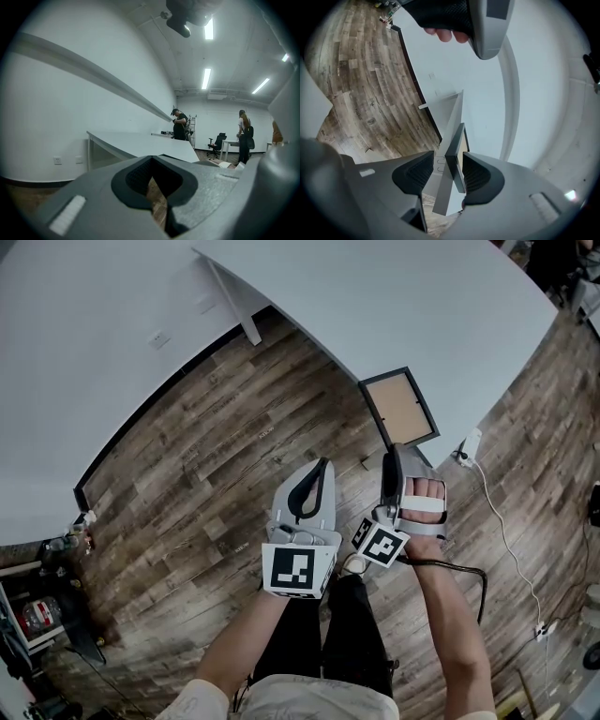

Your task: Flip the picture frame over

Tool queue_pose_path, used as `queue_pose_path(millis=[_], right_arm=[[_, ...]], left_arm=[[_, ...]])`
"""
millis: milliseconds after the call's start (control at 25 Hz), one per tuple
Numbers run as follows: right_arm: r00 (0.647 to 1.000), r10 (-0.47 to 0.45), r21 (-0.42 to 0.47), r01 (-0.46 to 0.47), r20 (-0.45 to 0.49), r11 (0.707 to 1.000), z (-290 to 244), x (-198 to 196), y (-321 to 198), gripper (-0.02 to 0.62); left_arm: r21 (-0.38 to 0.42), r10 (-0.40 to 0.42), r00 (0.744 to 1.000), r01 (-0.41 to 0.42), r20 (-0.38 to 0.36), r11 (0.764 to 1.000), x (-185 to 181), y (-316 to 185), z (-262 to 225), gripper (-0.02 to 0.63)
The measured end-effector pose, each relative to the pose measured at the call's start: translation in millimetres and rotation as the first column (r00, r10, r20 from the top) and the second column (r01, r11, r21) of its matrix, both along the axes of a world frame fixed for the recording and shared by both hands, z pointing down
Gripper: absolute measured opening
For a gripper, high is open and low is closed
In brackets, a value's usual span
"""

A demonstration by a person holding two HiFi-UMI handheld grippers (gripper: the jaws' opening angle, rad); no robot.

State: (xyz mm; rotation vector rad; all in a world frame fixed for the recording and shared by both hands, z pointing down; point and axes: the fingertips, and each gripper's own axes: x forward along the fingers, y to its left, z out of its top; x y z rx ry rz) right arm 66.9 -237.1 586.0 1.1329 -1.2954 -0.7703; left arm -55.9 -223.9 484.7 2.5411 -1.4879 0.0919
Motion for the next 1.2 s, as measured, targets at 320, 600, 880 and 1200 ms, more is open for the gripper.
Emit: queue_pose_path(millis=[320,600,880,1200], right_arm=[[1.000,-0.002,0.061,0.003,-0.024,0.998,-4,0,-6,0.126],[0.999,0.000,0.078,0.004,-0.050,0.997,-6,2,-7,0.107],[0.999,0.004,0.078,0.000,-0.050,0.997,-11,1,-7,0.101],[0.999,-0.012,0.097,0.016,-0.043,0.995,-24,7,-5,0.094]], left_arm=[[-0.039,0.020,0.999,-0.019,0.028,0.999,1,3,11,0.001],[-0.034,0.017,1.000,-0.016,0.025,0.999,2,3,9,0.000],[0.009,-0.011,1.000,0.011,-0.004,1.000,-4,-3,-2,0.000],[0.030,-0.009,1.000,0.009,-0.011,1.000,4,-2,-11,0.000]])
